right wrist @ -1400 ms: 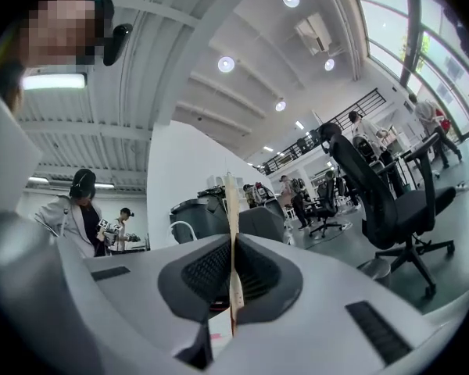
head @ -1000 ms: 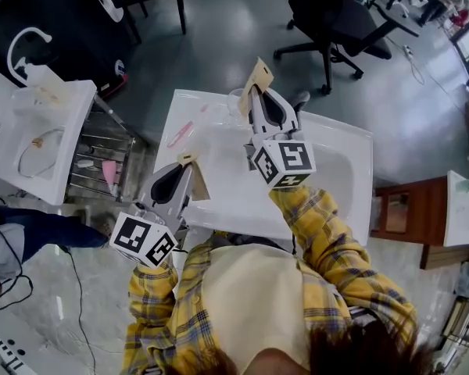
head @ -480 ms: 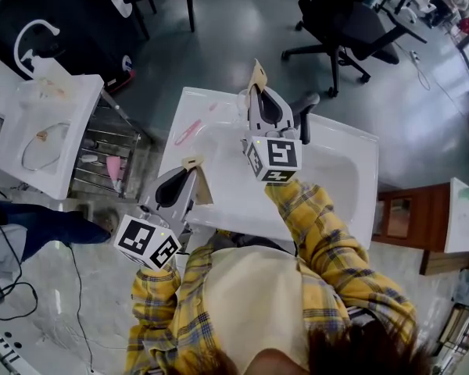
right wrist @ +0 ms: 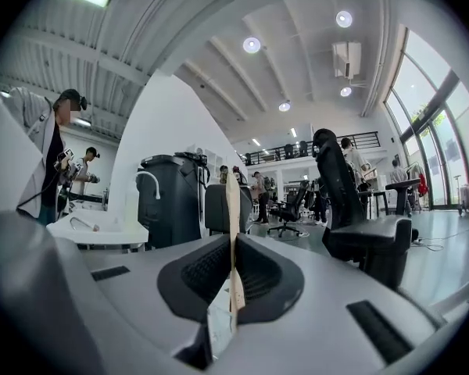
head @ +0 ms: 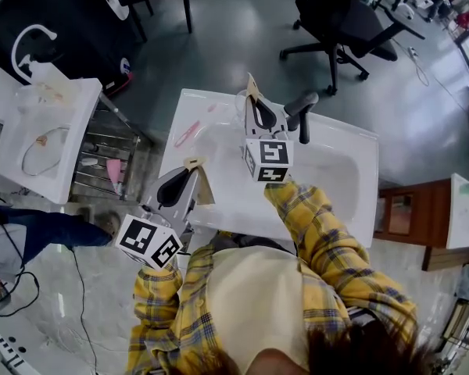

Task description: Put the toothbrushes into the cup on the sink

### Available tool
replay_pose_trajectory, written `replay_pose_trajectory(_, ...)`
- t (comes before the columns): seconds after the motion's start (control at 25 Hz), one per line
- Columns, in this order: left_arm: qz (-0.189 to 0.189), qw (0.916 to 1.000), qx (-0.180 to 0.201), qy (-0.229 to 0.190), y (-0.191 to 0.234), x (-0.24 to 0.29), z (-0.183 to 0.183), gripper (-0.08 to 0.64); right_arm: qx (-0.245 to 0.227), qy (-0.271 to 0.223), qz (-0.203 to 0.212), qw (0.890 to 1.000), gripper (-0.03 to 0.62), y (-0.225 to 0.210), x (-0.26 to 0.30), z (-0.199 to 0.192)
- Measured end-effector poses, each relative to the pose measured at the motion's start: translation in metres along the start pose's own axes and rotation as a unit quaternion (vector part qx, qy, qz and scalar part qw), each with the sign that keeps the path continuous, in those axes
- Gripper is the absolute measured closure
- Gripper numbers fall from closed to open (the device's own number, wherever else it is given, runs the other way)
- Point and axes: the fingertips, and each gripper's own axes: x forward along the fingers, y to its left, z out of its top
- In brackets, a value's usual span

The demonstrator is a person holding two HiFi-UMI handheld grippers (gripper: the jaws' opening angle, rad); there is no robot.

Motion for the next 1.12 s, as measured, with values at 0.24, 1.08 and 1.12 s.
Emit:
replay_pose_trajectory(0.24,-0.012,0.9999,0.003,0.002,-0.001,0.008,0.002,0.54,0.002,0.034,0.009,0.999,0.574,0.002,0.0,-0.018)
replay_pose_trajectory(1.08,-0.029,0.9996,0.005,0.006,-0.003,0.027,0.002,0.54,0.025,0.059,0.045,0.997,0.572,0.008,-0.044,-0.019)
replay_pose_trajectory(1.12,-0.029,0.9996,0.005,0.005,-0.002,0.029,0.003,0.54,0.028,0.06,0.049,0.997,0.572,0.008,-0.047,-0.018)
